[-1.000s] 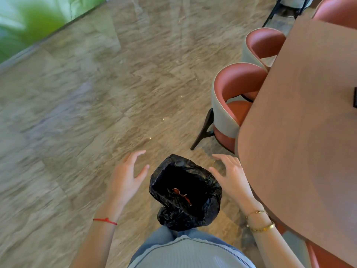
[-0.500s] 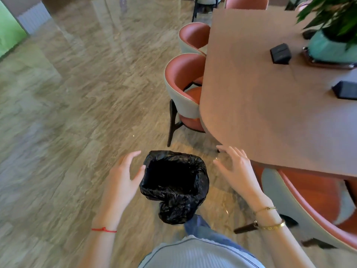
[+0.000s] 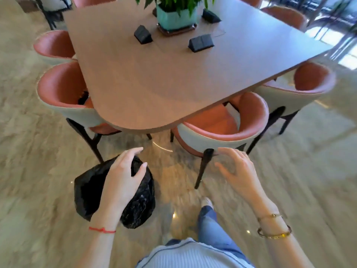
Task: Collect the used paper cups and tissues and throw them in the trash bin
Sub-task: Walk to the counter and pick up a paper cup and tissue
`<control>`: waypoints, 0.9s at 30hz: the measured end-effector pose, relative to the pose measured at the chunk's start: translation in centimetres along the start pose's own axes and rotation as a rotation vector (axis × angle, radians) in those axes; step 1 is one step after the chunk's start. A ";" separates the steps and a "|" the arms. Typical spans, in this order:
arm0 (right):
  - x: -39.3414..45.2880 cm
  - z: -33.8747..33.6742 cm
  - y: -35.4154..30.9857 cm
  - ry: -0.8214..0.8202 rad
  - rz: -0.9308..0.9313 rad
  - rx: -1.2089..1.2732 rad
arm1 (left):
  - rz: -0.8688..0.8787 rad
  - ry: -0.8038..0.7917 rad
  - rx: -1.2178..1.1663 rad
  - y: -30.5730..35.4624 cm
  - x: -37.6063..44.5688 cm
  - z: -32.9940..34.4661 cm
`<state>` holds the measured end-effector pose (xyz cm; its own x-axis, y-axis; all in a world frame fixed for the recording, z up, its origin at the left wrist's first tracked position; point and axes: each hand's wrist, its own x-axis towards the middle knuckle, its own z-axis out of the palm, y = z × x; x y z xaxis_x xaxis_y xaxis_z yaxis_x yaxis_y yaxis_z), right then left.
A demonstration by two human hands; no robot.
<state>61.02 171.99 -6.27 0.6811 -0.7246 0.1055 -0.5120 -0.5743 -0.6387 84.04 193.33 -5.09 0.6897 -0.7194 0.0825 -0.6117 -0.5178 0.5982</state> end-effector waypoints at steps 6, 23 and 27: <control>-3.6 -7.4 8.7 0.228 0.211 0.013 | 0.271 -0.159 -0.043 11.9 5.3 7.4; -9.4 -31.2 33.0 0.582 0.632 -0.080 | 0.691 -0.472 -0.138 46.2 12.8 32.8; -8.4 -34.3 39.0 0.610 0.713 -0.087 | 0.737 -0.530 -0.144 52.4 15.4 39.2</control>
<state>17.36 142.61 -5.88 -0.1872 -0.9764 0.1078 -0.7563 0.0732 -0.6501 47.44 136.98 -3.69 -0.1452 -0.9812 0.1269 -0.7474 0.1929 0.6358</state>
